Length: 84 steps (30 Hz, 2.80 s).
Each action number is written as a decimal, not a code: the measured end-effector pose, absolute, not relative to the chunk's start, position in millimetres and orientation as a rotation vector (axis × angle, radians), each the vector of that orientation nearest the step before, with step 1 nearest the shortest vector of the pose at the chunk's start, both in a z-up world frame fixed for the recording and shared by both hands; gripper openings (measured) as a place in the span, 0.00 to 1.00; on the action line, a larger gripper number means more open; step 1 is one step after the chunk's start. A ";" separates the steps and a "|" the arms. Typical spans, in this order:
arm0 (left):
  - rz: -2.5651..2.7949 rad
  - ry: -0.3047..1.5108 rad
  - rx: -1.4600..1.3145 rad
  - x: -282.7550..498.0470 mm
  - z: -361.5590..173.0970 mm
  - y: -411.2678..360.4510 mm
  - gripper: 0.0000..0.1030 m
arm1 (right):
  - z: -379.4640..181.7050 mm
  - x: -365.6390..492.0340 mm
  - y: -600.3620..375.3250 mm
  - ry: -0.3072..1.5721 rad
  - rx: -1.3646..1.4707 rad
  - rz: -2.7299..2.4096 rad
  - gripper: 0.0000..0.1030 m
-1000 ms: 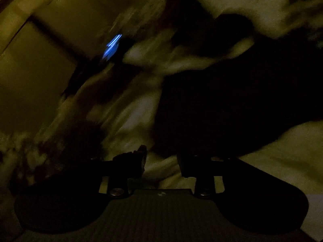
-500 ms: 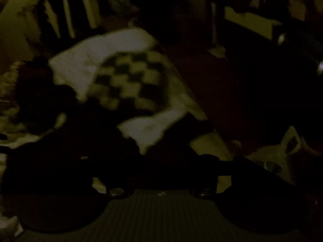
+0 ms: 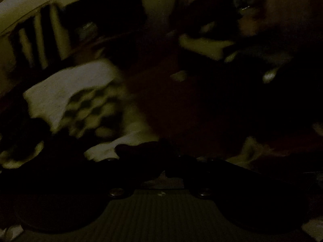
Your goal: Fold small clothes
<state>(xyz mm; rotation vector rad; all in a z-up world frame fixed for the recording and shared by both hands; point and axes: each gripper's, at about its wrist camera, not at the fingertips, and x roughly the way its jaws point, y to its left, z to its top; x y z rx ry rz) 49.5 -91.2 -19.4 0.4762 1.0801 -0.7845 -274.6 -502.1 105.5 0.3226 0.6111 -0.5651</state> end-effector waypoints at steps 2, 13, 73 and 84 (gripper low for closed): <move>-0.795 1.086 0.461 51.3 -22.1 -95.9 0.96 | 119.9 -301.4 -507.6 0.588 0.319 -0.650 0.07; -0.874 1.108 0.507 24.5 -41.2 -124.1 0.96 | 111.0 -331.6 -512.0 0.590 0.421 -0.683 0.07; -0.535 1.134 0.366 270.5 -112.0 -79.2 0.56 | -43.0 -39.4 -373.1 0.903 0.371 0.124 0.73; -0.561 1.154 0.309 247.3 -85.2 -65.1 0.01 | -38.9 -51.2 -379.5 0.860 0.435 0.086 0.73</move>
